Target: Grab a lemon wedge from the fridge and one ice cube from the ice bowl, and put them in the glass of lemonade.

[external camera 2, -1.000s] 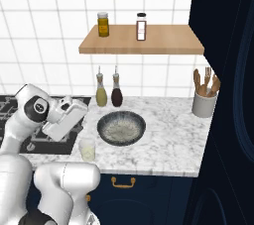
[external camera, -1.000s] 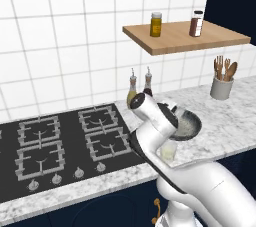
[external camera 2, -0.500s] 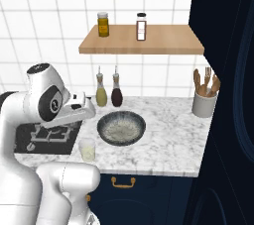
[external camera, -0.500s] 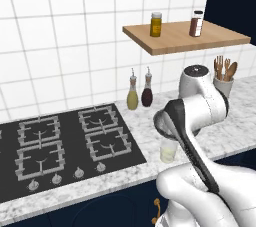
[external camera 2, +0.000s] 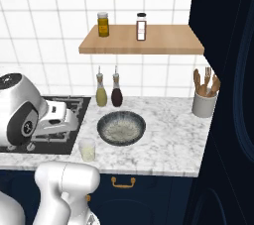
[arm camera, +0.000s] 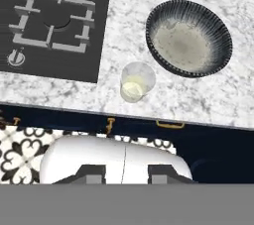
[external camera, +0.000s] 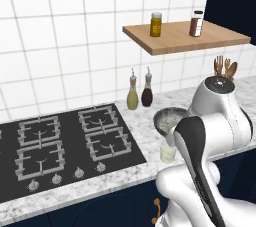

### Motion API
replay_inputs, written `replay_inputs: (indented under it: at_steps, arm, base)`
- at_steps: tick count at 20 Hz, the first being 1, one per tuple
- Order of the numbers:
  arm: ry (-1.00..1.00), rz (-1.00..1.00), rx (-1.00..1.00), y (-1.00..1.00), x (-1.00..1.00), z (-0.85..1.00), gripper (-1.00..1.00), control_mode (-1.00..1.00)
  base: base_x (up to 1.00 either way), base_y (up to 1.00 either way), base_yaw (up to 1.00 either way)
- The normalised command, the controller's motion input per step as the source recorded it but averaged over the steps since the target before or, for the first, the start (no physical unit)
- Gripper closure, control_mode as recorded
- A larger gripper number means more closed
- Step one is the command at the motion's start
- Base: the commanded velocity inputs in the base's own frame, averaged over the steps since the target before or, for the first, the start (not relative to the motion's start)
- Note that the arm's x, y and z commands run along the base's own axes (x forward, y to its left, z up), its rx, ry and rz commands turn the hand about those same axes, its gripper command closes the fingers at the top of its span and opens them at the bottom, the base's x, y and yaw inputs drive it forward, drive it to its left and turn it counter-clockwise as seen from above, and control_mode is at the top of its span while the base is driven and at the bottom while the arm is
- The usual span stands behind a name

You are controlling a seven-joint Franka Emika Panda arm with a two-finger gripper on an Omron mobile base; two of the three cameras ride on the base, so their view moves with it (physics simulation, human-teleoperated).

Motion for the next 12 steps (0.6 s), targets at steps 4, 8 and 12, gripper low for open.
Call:
replay_inputs:
  at_steps: [4,8,12]
  arm:
    - [-0.24,-0.01,0.09,0.11,-0.45,0.39,-1.00,-1.00]
    - [-0.11,-0.02,0.23,-0.26,-0.44,0.16,-1.00,-1.00]
    - [-0.01,-0.06,0.10,-0.24,-0.07,0.00,-1.00,-1.00]
  base:
    - [0.00,0.00,0.00]
    - [0.00,0.00,0.00]
    - [0.00,0.00,0.00]
